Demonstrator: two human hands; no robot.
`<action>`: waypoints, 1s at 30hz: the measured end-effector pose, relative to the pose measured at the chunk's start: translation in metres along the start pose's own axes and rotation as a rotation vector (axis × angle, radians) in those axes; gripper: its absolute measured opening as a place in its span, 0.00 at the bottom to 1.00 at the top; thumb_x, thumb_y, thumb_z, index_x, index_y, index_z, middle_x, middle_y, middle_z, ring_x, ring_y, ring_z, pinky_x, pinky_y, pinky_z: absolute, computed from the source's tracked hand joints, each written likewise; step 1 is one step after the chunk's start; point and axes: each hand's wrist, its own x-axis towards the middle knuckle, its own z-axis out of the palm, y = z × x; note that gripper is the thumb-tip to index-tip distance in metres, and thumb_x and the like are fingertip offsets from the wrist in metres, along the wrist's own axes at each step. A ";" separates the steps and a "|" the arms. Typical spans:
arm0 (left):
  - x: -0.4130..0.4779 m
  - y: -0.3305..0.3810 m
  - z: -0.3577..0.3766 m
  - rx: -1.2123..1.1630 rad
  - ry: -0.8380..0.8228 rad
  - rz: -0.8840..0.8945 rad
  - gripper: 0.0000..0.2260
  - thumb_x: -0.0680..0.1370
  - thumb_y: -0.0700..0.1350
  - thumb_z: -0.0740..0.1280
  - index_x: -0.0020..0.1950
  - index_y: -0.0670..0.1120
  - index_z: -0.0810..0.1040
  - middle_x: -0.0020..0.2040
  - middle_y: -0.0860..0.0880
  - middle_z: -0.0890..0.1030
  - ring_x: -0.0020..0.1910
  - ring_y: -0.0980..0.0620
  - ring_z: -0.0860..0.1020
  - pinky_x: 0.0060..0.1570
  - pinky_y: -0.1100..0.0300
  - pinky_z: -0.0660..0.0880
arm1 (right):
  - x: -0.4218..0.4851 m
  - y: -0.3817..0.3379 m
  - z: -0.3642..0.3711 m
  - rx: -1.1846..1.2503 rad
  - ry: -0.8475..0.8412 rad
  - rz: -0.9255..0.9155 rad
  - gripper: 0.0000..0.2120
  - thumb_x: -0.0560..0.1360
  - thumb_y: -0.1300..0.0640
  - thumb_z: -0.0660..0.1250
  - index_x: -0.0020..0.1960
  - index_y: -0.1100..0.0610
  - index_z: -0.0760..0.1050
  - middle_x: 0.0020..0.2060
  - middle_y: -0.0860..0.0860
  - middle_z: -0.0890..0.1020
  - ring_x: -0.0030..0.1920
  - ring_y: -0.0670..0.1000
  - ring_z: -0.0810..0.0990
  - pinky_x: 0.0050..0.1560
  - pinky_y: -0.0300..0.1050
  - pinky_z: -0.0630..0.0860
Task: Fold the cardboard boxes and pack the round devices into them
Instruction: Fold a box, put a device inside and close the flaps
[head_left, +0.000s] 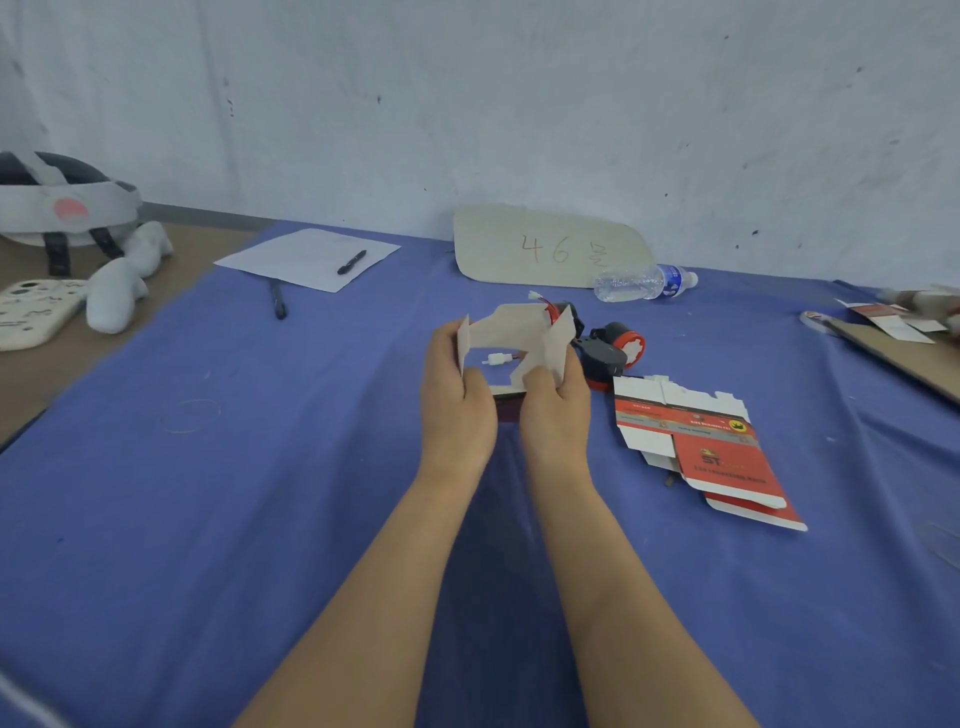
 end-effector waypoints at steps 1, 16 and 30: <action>0.000 0.000 0.000 -0.004 -0.018 -0.002 0.21 0.76 0.30 0.51 0.62 0.49 0.70 0.54 0.58 0.75 0.49 0.71 0.72 0.46 0.80 0.67 | 0.000 0.000 -0.001 -0.017 -0.002 -0.026 0.25 0.77 0.67 0.53 0.67 0.47 0.71 0.56 0.46 0.80 0.55 0.49 0.77 0.55 0.45 0.75; 0.003 0.007 -0.003 -0.110 -0.043 -0.059 0.12 0.83 0.46 0.54 0.65 0.52 0.69 0.64 0.56 0.70 0.61 0.60 0.70 0.54 0.71 0.67 | 0.003 -0.002 -0.009 0.020 -0.254 -0.059 0.18 0.82 0.59 0.54 0.62 0.37 0.69 0.65 0.43 0.75 0.62 0.40 0.74 0.64 0.43 0.72; 0.005 -0.005 -0.010 -0.004 -0.027 -0.028 0.23 0.76 0.29 0.50 0.61 0.51 0.70 0.63 0.55 0.72 0.61 0.59 0.69 0.55 0.76 0.67 | 0.003 -0.004 -0.018 0.110 -0.449 -0.032 0.16 0.77 0.62 0.60 0.45 0.43 0.81 0.61 0.42 0.74 0.66 0.39 0.70 0.66 0.43 0.67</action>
